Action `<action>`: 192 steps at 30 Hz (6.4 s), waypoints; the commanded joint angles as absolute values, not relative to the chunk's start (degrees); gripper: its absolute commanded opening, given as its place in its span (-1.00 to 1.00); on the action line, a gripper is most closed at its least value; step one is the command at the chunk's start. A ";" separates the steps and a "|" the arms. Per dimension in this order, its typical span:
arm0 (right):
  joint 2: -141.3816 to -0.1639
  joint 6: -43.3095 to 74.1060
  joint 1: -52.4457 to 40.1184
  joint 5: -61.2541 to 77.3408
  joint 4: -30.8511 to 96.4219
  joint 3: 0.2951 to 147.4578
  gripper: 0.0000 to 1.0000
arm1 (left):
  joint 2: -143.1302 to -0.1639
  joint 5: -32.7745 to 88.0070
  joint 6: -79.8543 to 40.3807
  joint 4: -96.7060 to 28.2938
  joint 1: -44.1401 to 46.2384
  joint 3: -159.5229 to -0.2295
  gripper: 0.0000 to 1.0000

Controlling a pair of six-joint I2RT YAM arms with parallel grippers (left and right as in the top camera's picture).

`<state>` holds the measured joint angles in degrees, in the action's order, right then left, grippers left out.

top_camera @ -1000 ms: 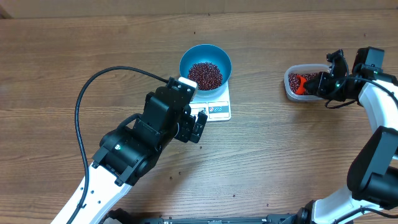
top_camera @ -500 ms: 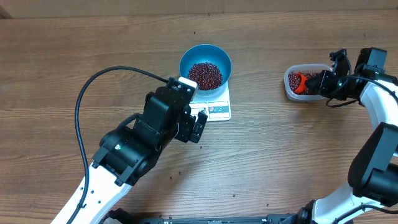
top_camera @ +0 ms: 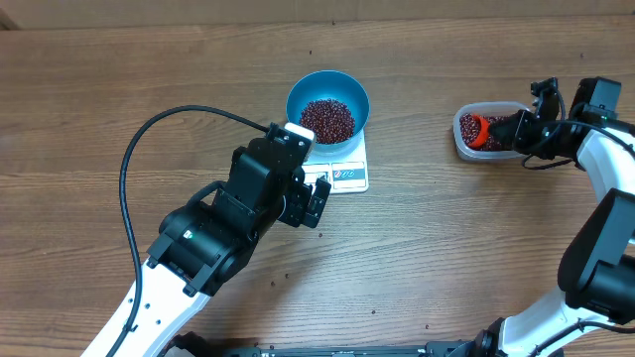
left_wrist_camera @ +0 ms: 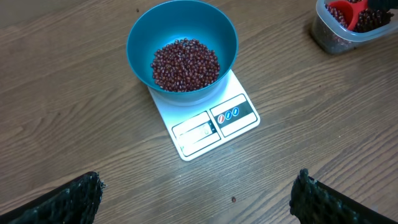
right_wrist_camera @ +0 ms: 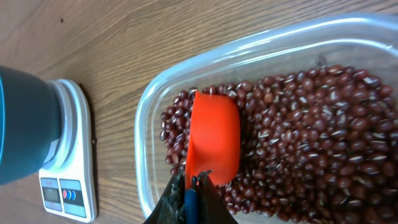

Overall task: Scoop item into bowl and weigh 150g on scale
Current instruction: 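Dig the red scoop into the beans in the tub with the right gripper, then lift the filled scoop up out of the tub with the right gripper, then carry the filled scoop left over the blue bowl, then tilt the scoop to pour the third load into the bowl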

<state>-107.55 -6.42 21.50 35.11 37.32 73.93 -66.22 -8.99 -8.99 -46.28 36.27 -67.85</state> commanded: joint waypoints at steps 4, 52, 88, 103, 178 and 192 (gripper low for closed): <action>-111.26 -4.51 23.33 31.24 36.05 72.90 -0.93 | -65.23 -9.37 -9.41 -46.30 36.01 -68.07 0.99; -111.26 -4.54 32.36 62.59 36.69 72.90 -0.93 | -65.23 -9.37 -9.41 -46.30 36.01 -68.07 0.99; -111.26 -4.27 35.94 85.41 39.99 72.90 -0.93 | -65.23 -9.37 -9.41 -46.28 36.01 -68.07 0.99; -111.26 -4.03 31.31 85.38 40.40 72.90 -0.93 | -65.23 -9.37 -9.41 -46.30 36.01 -68.07 0.99; -111.26 17.69 -5.52 58.06 -4.47 72.90 -0.93 | -65.23 -9.37 -9.41 -46.28 36.01 -68.07 0.99; -111.26 -5.19 -5.74 58.11 -4.40 72.90 -0.93 | -65.23 -9.37 -9.41 -46.30 36.01 -68.07 0.99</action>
